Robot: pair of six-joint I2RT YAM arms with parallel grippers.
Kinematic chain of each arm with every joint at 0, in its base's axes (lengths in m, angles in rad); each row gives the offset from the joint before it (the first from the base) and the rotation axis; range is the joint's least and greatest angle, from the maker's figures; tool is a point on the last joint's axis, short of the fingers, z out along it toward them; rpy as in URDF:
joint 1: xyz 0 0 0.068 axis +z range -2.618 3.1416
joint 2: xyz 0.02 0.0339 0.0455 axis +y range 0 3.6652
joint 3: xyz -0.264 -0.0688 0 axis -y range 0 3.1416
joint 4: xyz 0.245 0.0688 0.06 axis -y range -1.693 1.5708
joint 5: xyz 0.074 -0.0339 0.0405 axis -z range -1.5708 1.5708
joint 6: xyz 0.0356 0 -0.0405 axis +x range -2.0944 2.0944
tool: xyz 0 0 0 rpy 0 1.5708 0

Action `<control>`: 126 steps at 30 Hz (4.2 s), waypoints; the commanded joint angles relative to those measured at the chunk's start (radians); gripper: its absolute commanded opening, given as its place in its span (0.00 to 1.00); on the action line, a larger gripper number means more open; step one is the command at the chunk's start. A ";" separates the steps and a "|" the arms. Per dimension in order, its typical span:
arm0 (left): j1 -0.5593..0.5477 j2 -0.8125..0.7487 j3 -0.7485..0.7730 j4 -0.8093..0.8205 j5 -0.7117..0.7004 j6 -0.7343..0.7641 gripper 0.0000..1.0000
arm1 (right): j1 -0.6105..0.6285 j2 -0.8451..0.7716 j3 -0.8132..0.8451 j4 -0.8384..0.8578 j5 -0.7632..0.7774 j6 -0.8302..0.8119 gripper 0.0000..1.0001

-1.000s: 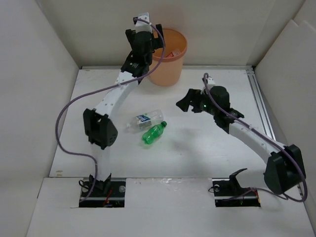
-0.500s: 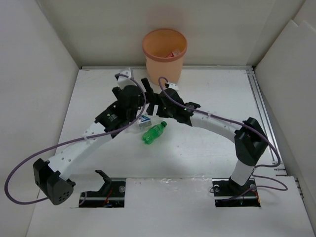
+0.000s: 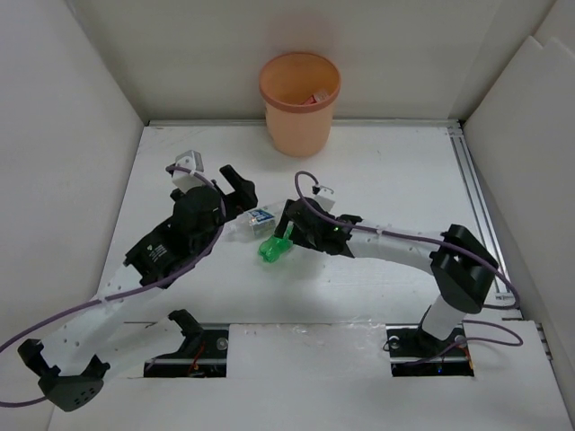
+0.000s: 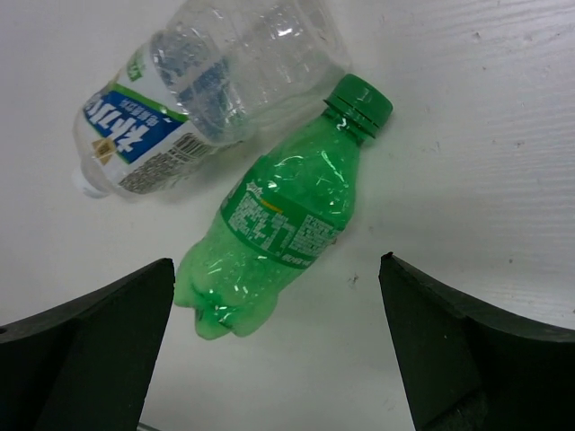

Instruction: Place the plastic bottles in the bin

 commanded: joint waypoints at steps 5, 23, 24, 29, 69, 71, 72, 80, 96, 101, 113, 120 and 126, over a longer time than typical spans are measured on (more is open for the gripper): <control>-0.001 -0.078 -0.050 -0.056 0.045 0.015 1.00 | 0.003 0.084 0.008 0.116 0.020 0.060 0.99; -0.001 -0.104 -0.084 -0.028 0.114 0.043 1.00 | -0.065 0.173 -0.052 0.151 -0.038 0.060 0.78; -0.001 -0.104 -0.084 -0.028 0.123 0.043 1.00 | -0.065 0.159 -0.069 0.151 -0.038 0.071 0.73; -0.001 -0.104 -0.084 -0.019 0.134 0.043 1.00 | -0.074 0.092 -0.164 0.160 -0.020 0.071 0.50; -0.020 0.419 -0.256 1.228 0.930 0.199 1.00 | -0.427 -0.582 -0.128 0.272 -0.581 -0.461 0.00; -0.020 0.441 -0.226 1.228 0.942 0.190 1.00 | -0.417 -0.571 -0.128 0.298 -0.581 -0.449 0.00; -0.020 0.467 -0.213 1.228 0.959 0.190 1.00 | -0.417 -0.562 -0.128 0.310 -0.581 -0.449 0.00; -0.020 0.561 -0.158 1.239 1.059 0.159 0.88 | -0.426 -0.544 -0.128 0.378 -0.581 -0.428 0.00; 0.083 0.652 0.207 0.952 0.731 0.234 0.00 | -0.699 -0.663 -0.191 0.266 -0.481 -0.507 0.92; 0.196 0.865 0.523 0.805 0.622 0.307 0.00 | -0.811 -0.683 -0.213 0.225 -0.533 -0.541 0.92; 0.379 1.416 1.377 0.664 0.646 0.297 0.70 | -0.842 -0.683 -0.260 0.225 -0.644 -0.618 0.92; 0.404 1.484 1.493 0.676 0.596 0.333 1.00 | -0.842 -0.714 -0.261 0.225 -0.669 -0.641 0.92; 0.422 1.294 1.303 0.688 0.637 0.386 1.00 | -0.786 -0.683 -0.251 0.215 -0.652 -0.671 0.94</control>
